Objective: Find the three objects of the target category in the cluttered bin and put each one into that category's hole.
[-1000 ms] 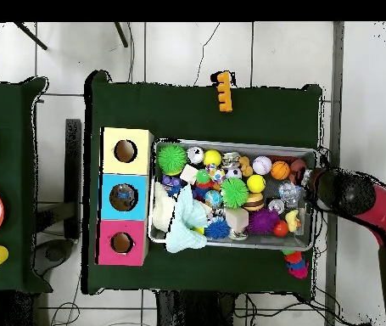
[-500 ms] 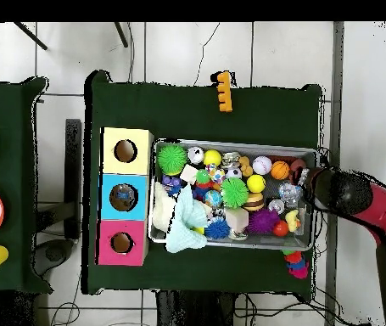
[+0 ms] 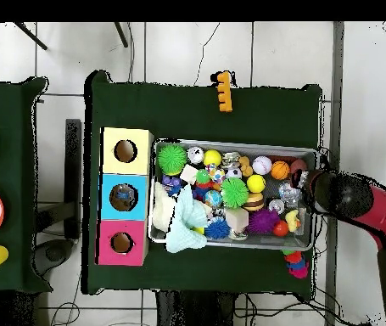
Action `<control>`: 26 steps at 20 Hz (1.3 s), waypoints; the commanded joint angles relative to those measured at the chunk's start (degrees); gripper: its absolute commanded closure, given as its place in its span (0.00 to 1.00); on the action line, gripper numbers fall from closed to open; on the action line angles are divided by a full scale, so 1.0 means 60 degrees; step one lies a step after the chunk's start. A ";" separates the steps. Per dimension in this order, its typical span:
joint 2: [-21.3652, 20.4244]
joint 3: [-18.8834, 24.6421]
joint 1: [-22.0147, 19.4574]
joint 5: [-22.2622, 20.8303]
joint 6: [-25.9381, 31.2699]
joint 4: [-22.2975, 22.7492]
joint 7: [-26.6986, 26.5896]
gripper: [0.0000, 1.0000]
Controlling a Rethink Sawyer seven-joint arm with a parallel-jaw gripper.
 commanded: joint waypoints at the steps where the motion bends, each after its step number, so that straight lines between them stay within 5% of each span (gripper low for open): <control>1: 0.0202 0.0442 0.0155 0.0015 0.0434 0.0420 -0.0362 0.00; 17: -0.0021 -0.0151 0.1083 -0.0221 -0.1060 0.1508 0.1217 0.00; 26: -0.0160 -0.0124 0.0875 0.0006 -0.0777 0.1330 0.0583 0.00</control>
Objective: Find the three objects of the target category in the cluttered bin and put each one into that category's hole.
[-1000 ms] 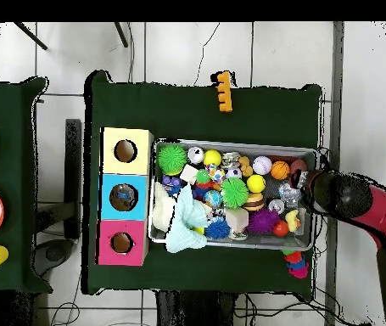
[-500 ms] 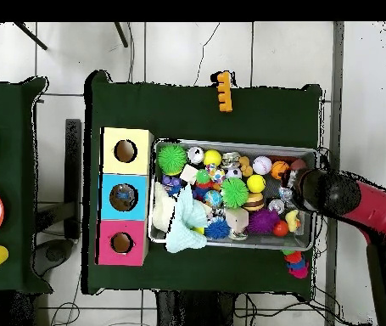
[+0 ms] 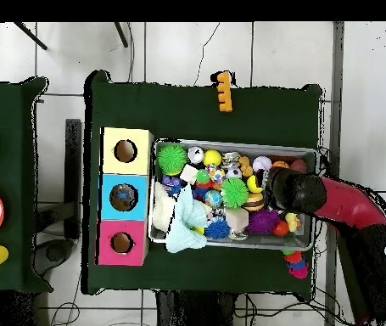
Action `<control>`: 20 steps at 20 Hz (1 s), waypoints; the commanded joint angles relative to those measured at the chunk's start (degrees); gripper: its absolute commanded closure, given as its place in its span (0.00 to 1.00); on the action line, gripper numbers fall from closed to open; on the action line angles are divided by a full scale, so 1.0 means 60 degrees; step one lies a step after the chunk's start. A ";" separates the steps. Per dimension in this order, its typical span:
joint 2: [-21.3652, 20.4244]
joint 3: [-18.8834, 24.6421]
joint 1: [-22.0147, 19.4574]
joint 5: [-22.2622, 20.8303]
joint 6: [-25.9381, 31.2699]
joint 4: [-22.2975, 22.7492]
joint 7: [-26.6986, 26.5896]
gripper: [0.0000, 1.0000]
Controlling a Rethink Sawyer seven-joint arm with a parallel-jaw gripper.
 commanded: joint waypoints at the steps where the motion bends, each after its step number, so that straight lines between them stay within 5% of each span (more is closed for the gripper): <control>1: -0.0167 -0.0073 -0.0226 0.0085 -0.0038 0.0463 0.0569 0.00; 20: -0.0237 0.0220 -0.1058 -0.0074 0.0214 0.0847 -0.0009 0.00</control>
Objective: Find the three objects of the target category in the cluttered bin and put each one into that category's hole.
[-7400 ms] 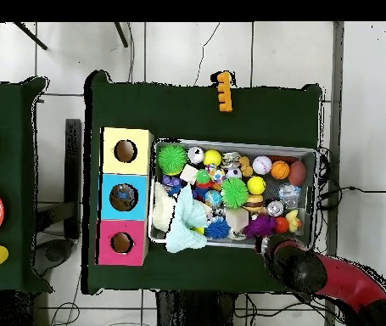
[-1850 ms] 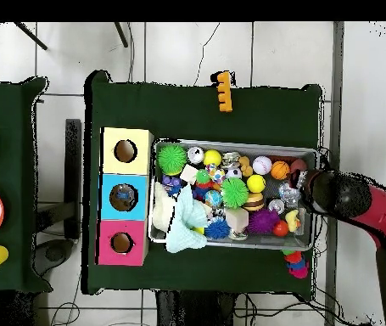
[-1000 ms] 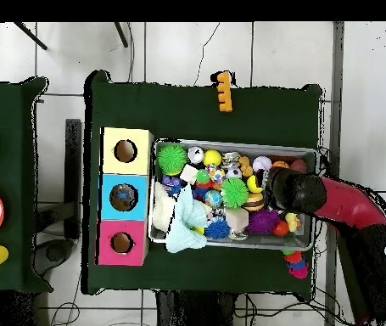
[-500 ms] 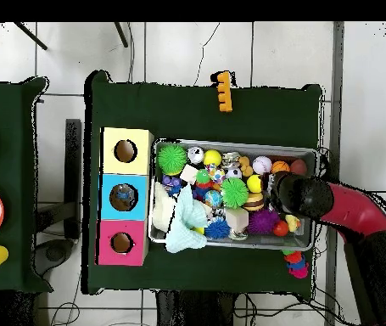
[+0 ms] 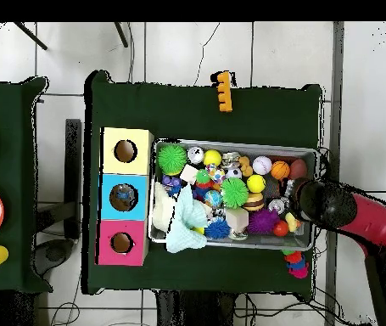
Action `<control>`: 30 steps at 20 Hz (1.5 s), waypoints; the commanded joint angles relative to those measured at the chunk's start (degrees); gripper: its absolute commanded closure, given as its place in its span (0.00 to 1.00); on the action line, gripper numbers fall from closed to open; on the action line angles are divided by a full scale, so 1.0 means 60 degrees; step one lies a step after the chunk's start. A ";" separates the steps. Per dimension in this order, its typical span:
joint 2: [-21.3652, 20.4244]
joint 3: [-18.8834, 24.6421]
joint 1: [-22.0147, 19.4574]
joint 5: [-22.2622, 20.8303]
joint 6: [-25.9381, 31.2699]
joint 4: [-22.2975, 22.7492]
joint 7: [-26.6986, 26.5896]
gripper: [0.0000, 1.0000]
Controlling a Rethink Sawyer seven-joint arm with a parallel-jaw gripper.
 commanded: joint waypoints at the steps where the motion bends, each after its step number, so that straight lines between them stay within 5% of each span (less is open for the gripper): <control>1: 0.0018 0.0219 -0.0020 -0.0087 0.0181 0.0701 0.0018 0.00; 30: -0.0240 0.0095 0.0596 -0.0262 -0.1070 0.1969 0.0728 0.00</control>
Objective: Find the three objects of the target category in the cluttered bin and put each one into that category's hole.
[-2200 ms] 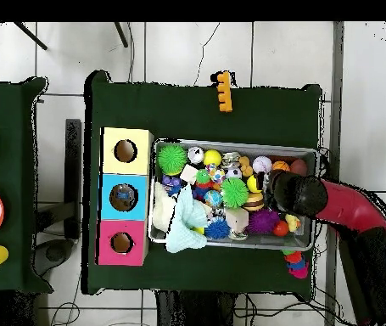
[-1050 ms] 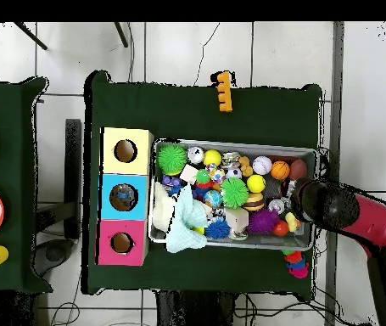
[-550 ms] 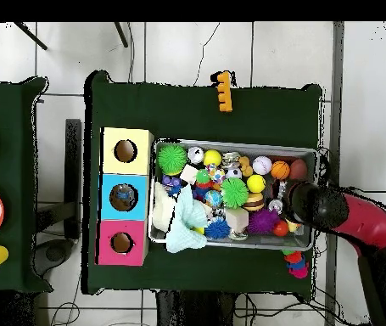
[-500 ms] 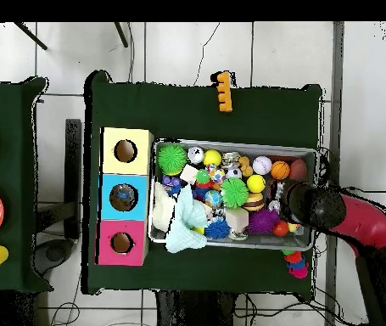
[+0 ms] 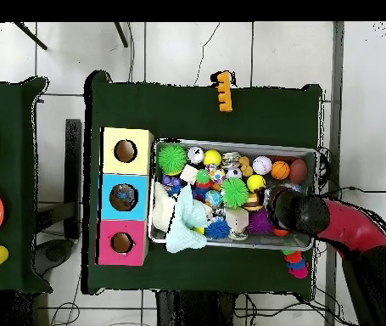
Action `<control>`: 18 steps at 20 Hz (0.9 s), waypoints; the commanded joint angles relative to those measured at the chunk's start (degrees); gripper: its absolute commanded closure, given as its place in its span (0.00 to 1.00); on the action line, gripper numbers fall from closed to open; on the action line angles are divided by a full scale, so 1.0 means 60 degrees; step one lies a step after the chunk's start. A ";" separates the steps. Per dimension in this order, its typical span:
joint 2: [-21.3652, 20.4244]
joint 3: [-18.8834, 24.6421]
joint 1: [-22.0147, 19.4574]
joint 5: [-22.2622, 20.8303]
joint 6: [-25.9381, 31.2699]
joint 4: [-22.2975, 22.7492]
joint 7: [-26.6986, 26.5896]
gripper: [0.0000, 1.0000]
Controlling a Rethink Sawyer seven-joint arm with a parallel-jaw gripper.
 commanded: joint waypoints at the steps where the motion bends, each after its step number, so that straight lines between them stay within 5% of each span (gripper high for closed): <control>1: -0.0085 0.0104 0.0191 -0.0164 -0.0540 0.0826 0.0732 0.00; 18: 0.0306 0.0677 -0.0797 -0.0288 0.0189 0.0324 -0.0730 0.00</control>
